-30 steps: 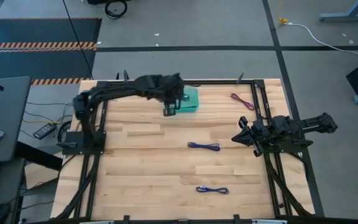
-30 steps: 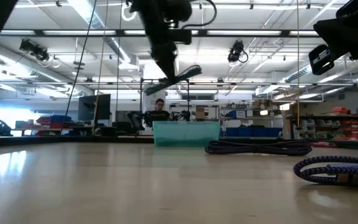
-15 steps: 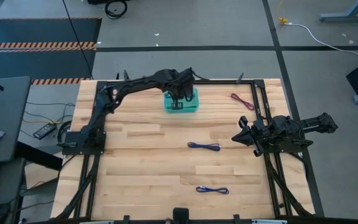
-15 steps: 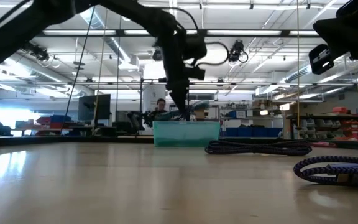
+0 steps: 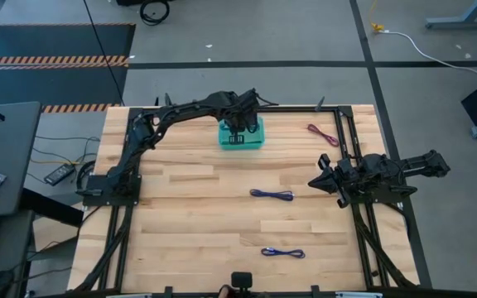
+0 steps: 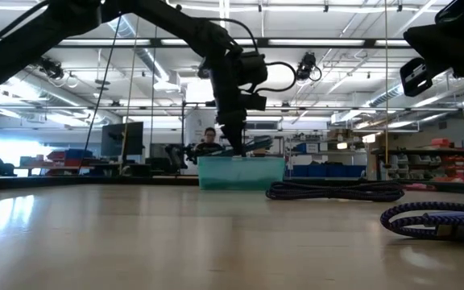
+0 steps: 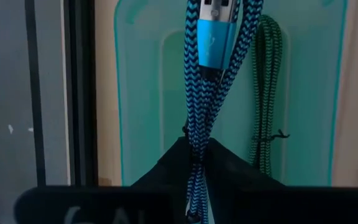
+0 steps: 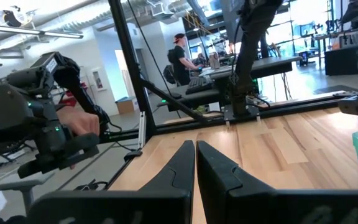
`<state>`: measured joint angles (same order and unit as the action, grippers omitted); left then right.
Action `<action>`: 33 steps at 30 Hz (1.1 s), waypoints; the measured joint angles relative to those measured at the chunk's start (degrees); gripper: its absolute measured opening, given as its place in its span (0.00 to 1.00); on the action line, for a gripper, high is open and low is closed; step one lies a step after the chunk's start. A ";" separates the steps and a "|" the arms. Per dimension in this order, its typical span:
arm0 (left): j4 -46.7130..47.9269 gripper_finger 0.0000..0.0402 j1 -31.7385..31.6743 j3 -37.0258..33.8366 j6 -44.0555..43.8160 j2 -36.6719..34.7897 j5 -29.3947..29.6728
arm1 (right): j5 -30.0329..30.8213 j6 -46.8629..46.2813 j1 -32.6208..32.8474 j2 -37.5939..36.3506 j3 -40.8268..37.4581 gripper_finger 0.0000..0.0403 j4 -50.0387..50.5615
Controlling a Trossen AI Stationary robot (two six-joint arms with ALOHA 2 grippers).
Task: Pick and place USB-C Cables
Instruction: Put the light blue charger cable into the green bin, then put the top purple charger cable into the green bin
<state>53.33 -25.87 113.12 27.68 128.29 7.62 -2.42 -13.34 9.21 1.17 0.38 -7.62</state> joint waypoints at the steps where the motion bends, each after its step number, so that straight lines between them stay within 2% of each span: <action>1: -0.08 0.13 0.20 0.00 0.00 0.00 -0.02 | 0.00 0.00 0.00 0.00 0.00 0.06 0.00; 10: -0.40 0.31 1.90 0.00 -1.55 0.00 0.19 | 0.00 -0.02 0.00 -0.01 0.00 0.06 0.06; 14: -1.04 0.39 2.55 0.00 -1.84 -0.22 4.64 | 0.00 -0.02 0.00 0.00 -0.02 0.06 0.72; 16: 0.57 0.42 3.07 0.49 -2.03 -0.82 5.00 | 0.00 0.00 0.00 -0.01 0.00 0.06 1.57; 22: 4.70 0.43 8.51 5.44 -7.75 -2.47 -6.19 | 1.44 0.44 0.00 0.00 0.00 0.06 2.23; 28: 6.52 0.42 18.02 5.99 -9.59 -2.40 -4.99 | 1.74 -0.02 0.02 0.28 0.00 0.06 4.60; 33: 2.75 0.42 23.51 6.01 -10.83 -2.36 -4.87 | 2.84 0.13 -0.02 3.04 0.37 0.06 7.38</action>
<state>56.07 -2.35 119.13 16.85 125.93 2.74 0.43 -13.21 9.19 4.21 0.75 -0.24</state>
